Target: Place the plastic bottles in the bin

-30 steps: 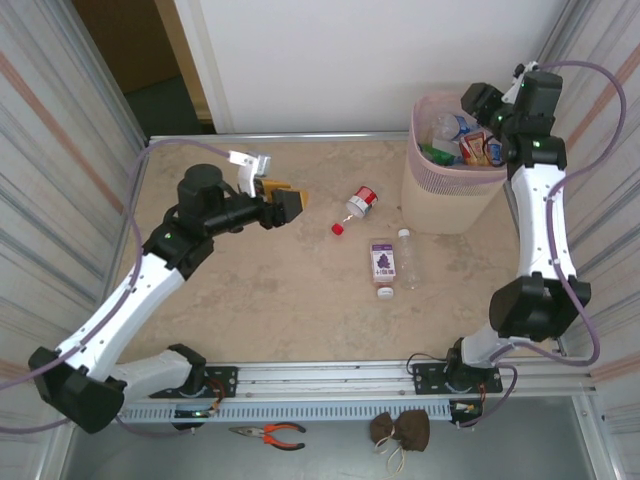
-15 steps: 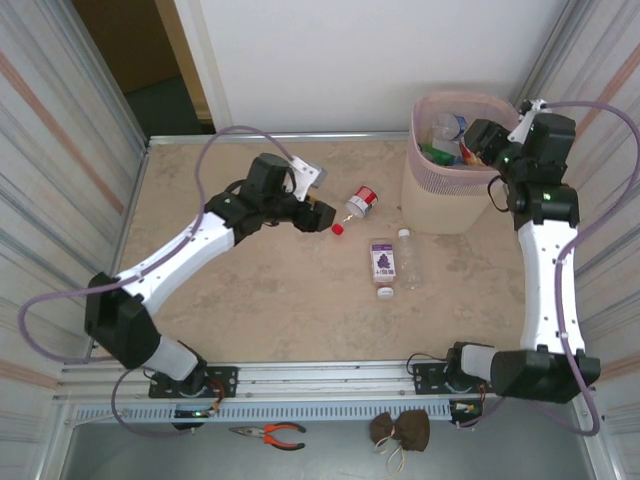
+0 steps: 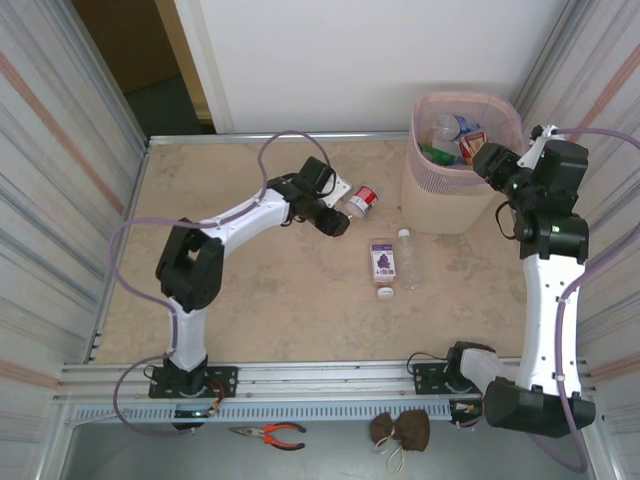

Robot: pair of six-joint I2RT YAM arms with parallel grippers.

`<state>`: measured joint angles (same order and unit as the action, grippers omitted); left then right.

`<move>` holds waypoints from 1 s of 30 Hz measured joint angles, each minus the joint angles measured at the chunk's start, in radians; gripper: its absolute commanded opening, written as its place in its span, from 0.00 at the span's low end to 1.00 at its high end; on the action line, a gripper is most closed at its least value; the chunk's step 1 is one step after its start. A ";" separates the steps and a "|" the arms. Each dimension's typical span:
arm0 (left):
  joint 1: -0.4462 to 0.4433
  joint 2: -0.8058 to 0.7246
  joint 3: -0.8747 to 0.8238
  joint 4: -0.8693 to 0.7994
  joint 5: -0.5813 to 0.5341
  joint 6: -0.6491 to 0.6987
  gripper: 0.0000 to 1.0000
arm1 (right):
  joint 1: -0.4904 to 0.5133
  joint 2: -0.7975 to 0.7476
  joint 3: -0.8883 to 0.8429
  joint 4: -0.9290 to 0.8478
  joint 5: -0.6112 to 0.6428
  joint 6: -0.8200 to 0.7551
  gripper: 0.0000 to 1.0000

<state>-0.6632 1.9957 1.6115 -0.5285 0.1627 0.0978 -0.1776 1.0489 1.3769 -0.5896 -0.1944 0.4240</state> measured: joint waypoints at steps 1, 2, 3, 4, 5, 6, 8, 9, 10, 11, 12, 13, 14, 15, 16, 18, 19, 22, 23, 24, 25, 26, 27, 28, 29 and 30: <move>0.000 0.023 0.010 0.000 -0.008 0.006 0.65 | -0.001 -0.005 0.000 -0.004 0.001 -0.002 0.60; 0.000 0.045 0.022 -0.002 -0.015 0.012 0.65 | -0.002 -0.010 -0.001 -0.007 0.008 -0.006 0.60; 0.000 0.067 0.034 -0.002 -0.026 0.016 0.65 | -0.003 -0.016 -0.001 -0.010 0.011 -0.010 0.60; 0.000 0.087 0.043 -0.005 -0.035 0.021 0.65 | -0.003 -0.019 -0.001 -0.013 0.013 -0.011 0.60; 0.000 0.108 0.056 -0.007 -0.041 0.024 0.65 | -0.004 -0.023 -0.001 -0.016 0.015 -0.014 0.60; 0.000 0.127 0.068 -0.007 -0.047 0.029 0.65 | -0.006 -0.026 -0.001 -0.019 0.015 -0.014 0.59; 0.000 0.168 0.089 -0.007 -0.054 0.036 0.65 | -0.006 -0.031 -0.001 -0.024 0.016 -0.015 0.59; 0.000 0.183 0.095 -0.008 -0.057 0.037 0.65 | -0.006 -0.033 -0.001 -0.026 0.016 -0.015 0.59; 0.000 0.200 0.104 -0.009 -0.057 0.038 0.64 | -0.006 -0.034 -0.001 -0.027 0.015 -0.015 0.59; 0.000 0.215 0.111 -0.010 -0.060 0.039 0.64 | -0.006 -0.035 -0.001 -0.028 0.016 -0.015 0.59; 0.000 0.228 0.117 -0.012 -0.060 0.041 0.62 | -0.006 -0.035 -0.001 -0.030 0.016 -0.015 0.59; 0.000 0.240 0.124 -0.016 -0.060 0.042 0.60 | -0.006 -0.036 -0.001 -0.033 0.016 -0.015 0.59; -0.001 0.251 0.130 -0.018 -0.060 0.046 0.59 | -0.006 -0.036 -0.001 -0.035 0.015 -0.015 0.59; -0.002 0.259 0.135 -0.020 -0.060 0.048 0.56 | -0.006 -0.036 -0.001 -0.037 0.016 -0.015 0.59; -0.002 0.266 0.141 -0.021 -0.065 0.051 0.53 | -0.006 -0.036 -0.001 -0.039 0.016 -0.015 0.59; -0.002 0.266 0.149 -0.021 -0.067 0.054 0.47 | -0.006 -0.036 -0.001 -0.042 0.016 -0.015 0.59; -0.003 0.266 0.150 -0.021 -0.066 0.056 0.44 | -0.006 -0.036 -0.001 -0.042 0.016 -0.015 0.59; -0.007 0.266 0.150 -0.022 -0.067 0.060 0.38 | -0.006 -0.036 -0.001 -0.042 0.017 -0.014 0.58; -0.007 0.265 0.148 -0.021 -0.067 0.061 0.37 | -0.006 -0.036 -0.001 -0.042 0.018 -0.015 0.58; -0.007 0.263 0.146 -0.021 -0.068 0.061 0.36 | -0.006 -0.036 -0.001 -0.042 0.018 -0.014 0.58; -0.007 0.259 0.139 -0.020 -0.068 0.061 0.35 | -0.006 -0.036 -0.001 -0.042 0.018 -0.014 0.58; -0.007 0.253 0.127 -0.018 -0.068 0.060 0.34 | -0.006 -0.036 -0.001 -0.042 0.018 -0.014 0.57; -0.007 0.245 0.116 -0.017 -0.068 0.059 0.33 | -0.006 -0.036 -0.001 -0.042 0.018 -0.014 0.57; -0.007 0.233 0.101 -0.018 -0.068 0.057 0.32 | -0.006 -0.036 -0.001 -0.041 0.017 -0.014 0.57; -0.007 0.218 0.084 -0.018 -0.068 0.056 0.31 | -0.006 -0.036 -0.001 -0.041 0.014 -0.014 0.57; -0.007 0.205 0.069 -0.017 -0.068 0.055 0.31 | -0.006 -0.037 -0.001 -0.041 0.013 -0.013 0.57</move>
<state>-0.6701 2.2005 1.6802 -0.5453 0.0944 0.1532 -0.1837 1.0115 1.3758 -0.6304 -0.1810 0.4107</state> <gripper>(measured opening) 0.352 0.574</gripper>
